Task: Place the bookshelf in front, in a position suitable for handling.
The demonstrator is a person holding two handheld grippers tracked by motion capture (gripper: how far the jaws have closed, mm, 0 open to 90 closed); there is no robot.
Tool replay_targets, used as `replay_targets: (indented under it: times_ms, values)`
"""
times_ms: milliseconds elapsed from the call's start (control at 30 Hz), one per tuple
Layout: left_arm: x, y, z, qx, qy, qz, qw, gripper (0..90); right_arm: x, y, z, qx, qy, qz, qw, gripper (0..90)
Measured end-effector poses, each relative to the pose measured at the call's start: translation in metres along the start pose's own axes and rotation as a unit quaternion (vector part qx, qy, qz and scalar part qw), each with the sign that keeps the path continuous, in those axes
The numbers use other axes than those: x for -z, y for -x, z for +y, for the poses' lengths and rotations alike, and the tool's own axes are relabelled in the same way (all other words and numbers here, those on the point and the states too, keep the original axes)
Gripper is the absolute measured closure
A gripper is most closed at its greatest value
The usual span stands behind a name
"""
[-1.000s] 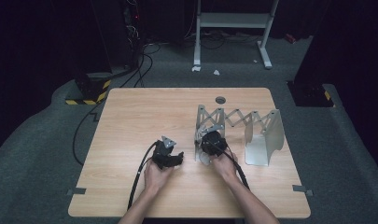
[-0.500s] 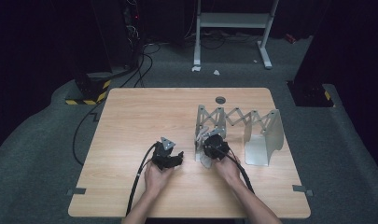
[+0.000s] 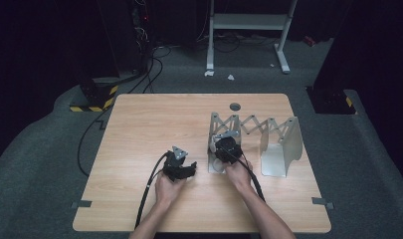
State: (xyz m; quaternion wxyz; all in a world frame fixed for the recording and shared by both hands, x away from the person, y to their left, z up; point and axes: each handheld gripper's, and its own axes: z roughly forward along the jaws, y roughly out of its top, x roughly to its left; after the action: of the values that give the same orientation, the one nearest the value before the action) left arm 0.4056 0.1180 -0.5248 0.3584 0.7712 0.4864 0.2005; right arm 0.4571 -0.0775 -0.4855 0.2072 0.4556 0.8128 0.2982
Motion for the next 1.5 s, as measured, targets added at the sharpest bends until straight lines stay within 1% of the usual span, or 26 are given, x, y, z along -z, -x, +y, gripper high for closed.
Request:
replay_targets:
  times_ms: [67,100,167,200,233,267,367,433,533,633,700,733,767,800,867,933,967,1000,1067,1133,1233,1300,1367,1400,1433,1500]
  values:
    - [-0.001,0.008,0.001,-0.006,-0.002,-0.015,0.9999,33.9,-0.014,0.003,-0.002,-0.006,-0.022,-0.005,0.9997,75.7]
    - [-0.001,0.01,0.001,-0.008,-0.002,-0.02,0.9998,33.2,-0.021,0.005,-0.005,-0.006,-0.037,-0.003,0.9993,75.5]
    - [-0.002,0.017,0.003,-0.013,-0.003,-0.033,0.9994,32.5,-0.02,0.007,-0.009,-0.009,-0.027,0.002,0.9996,75.7]
    - [-0.002,0.017,0.003,-0.013,-0.003,-0.033,0.9994,32.5,-0.02,0.007,-0.009,-0.009,-0.027,0.002,0.9996,75.7]
    - [-0.004,0.023,0.004,-0.018,-0.005,-0.043,0.9989,33.3,-0.017,0.006,-0.012,0.003,-0.028,0.001,0.9996,76.1]
    - [-0.004,0.026,0.005,-0.021,-0.005,-0.048,0.9986,34.7,-0.017,0.006,-0.013,0.006,-0.027,0.002,0.9996,76.2]
    - [-0.006,0.035,0.007,-0.03,-0.004,-0.061,0.9977,41.6,-0.015,0.008,-0.017,0.003,-0.023,0.008,0.9997,76.7]
    - [-0.007,0.038,0.008,-0.028,-0.004,-0.067,0.9974,48.2,-0.014,0.006,-0.018,0.005,-0.022,0.006,0.9997,77.0]
    - [-0.009,0.043,0.009,-0.032,-0.001,-0.066,0.9973,56.3,-0.011,0.004,-0.02,0.009,-0.024,0.006,0.9996,77.2]
    - [-0.011,0.048,0.009,-0.036,0.004,-0.067,0.9971,66.4,-0.01,0.003,-0.019,0.009,-0.03,0.013,0.9994,77.4]
    - [-0.012,0.052,0.009,-0.042,0.007,-0.067,0.9969,71.3,-0.01,0.005,-0.015,0.0,-0.036,0.019,0.9991,77.0]
    - [-0.012,0.052,0.009,-0.042,0.007,-0.067,0.9969,72.6,-0.01,0.005,-0.015,0.0,-0.036,0.019,0.9991,77.0]
    - [-0.013,0.053,0.009,-0.044,0.009,-0.067,0.9968,73.9,-0.013,0.005,-0.011,-0.005,-0.031,0.01,0.9995,76.5]
    - [-0.013,0.052,0.009,-0.04,0.01,-0.069,0.9968,74.7,-0.015,0.004,-0.009,-0.005,-0.033,0.008,0.9994,76.3]
    - [-0.012,0.052,0.009,-0.044,0.008,-0.069,0.9966,75.1,-0.02,0.003,-0.002,-0.002,-0.031,-0.001,0.9995,75.9]
    - [-0.012,0.052,0.008,-0.043,0.009,-0.07,0.9966,75.2,-0.02,0.003,0.0,-0.002,-0.027,-0.003,0.9996,75.6]
    - [-0.011,0.052,0.007,-0.044,0.01,-0.069,0.9966,75.4,-0.026,0.003,0.006,-0.001,-0.031,-0.013,0.9995,75.4]
    - [-0.011,0.052,0.007,-0.043,0.011,-0.069,0.9966,75.4,-0.028,0.004,0.007,-0.001,-0.034,-0.016,0.9993,75.4]
    - [-0.011,0.052,0.007,-0.043,0.013,-0.07,0.9965,75.6,-0.032,0.006,0.008,-0.002,-0.04,-0.011,0.9991,76.0]
    - [-0.011,0.052,0.007,-0.043,0.013,-0.07,0.9965,75.6,-0.03,0.005,0.006,0.007,-0.042,-0.006,0.9991,76.8]
    - [-0.011,0.052,0.007,-0.04,0.014,-0.072,0.9965,75.7,-0.02,-0.002,-0.003,0.03,-0.05,0.013,0.9982,77.3]
    - [-0.011,0.052,0.007,-0.04,0.014,-0.072,0.9965,75.7,-0.012,-0.007,-0.01,0.04,-0.055,0.03,0.9972,77.4]
    - [-0.011,0.052,0.007,-0.04,0.014,-0.072,0.9965,75.7,-0.009,-0.01,-0.012,0.049,-0.059,0.035,0.9964,77.5]
    - [-0.011,0.052,0.007,-0.041,0.014,-0.072,0.9965,75.8,-0.009,-0.009,-0.011,0.043,-0.062,0.038,0.9964,77.5]
    - [-0.011,0.052,0.007,-0.041,0.014,-0.071,0.9965,75.8,-0.012,-0.006,-0.007,0.029,-0.066,0.041,0.9966,77.2]
    - [-0.011,0.052,0.006,-0.043,0.014,-0.069,0.9966,75.8,-0.018,-0.003,-0.002,0.019,-0.061,0.031,0.9975,76.8]
